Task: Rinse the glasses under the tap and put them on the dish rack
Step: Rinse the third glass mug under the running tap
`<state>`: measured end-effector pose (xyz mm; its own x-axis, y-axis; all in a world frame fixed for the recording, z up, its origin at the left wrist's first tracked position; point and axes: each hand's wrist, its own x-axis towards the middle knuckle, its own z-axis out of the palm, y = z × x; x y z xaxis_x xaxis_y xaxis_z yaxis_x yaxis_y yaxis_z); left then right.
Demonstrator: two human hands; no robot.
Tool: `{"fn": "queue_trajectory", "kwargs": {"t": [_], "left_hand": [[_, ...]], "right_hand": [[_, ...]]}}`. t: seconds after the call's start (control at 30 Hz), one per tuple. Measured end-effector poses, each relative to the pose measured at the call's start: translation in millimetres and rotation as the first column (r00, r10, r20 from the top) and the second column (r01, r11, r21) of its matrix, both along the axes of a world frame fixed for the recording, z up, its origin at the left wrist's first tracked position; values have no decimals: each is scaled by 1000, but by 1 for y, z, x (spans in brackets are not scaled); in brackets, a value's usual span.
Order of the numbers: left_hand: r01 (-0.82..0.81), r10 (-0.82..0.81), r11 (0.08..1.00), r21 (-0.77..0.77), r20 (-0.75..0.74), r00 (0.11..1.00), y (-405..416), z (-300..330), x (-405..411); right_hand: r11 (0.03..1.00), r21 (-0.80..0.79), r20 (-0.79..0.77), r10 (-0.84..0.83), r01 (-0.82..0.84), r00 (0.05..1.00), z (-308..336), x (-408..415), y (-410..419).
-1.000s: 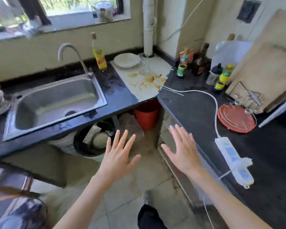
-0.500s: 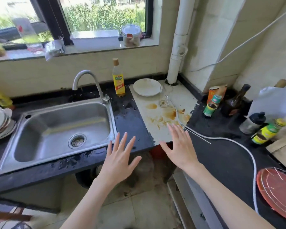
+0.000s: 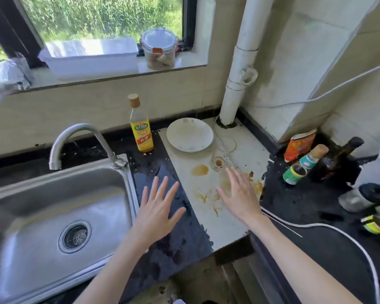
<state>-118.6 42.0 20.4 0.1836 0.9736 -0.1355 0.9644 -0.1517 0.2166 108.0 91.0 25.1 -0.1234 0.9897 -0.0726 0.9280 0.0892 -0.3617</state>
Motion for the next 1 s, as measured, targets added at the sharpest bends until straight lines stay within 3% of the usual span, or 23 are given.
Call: {"fn": "queue_trajectory", "kwargs": {"t": [0.17,0.4,0.53,0.7,0.83,1.0], "left_hand": [[21,-18,997,-73,42,999,32,-12,-2],[-80,86,990,-114,57,995,60,-23,-13],[-163,174,975,-149,68,982,60,-29,-12],[-188,214,960,-210,108,971,56,-41,0],[-199,234,961,-192,178,956,57,-37,-3],[-198,262,957,-211,346,901,50,-30,-29]], "right_hand": [[960,-223,-259,-225,169,939,-15,0,46],[843,-443,-383,-486,305,786,-30,7,119],[746,-594,-480,-630,302,610,-42,6,139],[689,-668,-572,-717,282,397,-46,-2,140],[720,-644,-617,-689,259,381,-37,-9,128],[804,-590,-682,-543,70,490,-26,-34,102]]}}
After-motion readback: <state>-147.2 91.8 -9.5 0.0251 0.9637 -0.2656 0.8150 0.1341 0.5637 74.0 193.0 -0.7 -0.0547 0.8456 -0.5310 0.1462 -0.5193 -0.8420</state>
